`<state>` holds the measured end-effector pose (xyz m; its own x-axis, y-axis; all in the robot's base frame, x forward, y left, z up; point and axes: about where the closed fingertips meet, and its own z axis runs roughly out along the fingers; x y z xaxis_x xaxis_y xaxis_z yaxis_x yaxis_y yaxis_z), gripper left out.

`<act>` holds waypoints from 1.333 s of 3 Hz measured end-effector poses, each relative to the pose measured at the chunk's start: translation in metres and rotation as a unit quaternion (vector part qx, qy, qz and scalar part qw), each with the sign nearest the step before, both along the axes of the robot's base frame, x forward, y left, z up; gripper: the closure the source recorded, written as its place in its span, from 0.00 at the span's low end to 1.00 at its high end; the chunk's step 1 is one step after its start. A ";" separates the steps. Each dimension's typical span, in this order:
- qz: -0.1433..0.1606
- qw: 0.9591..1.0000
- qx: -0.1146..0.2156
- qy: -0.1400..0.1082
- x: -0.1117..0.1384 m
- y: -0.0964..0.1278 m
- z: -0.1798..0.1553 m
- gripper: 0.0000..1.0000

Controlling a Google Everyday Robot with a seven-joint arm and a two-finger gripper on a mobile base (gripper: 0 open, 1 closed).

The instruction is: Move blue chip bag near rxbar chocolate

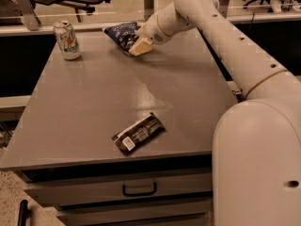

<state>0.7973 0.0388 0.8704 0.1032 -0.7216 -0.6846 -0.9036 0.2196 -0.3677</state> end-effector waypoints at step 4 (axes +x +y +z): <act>0.048 0.999 0.010 0.015 -0.076 -0.073 0.085 1.00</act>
Offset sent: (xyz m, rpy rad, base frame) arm -0.0408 -0.0614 0.0766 0.0420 -0.0001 0.0644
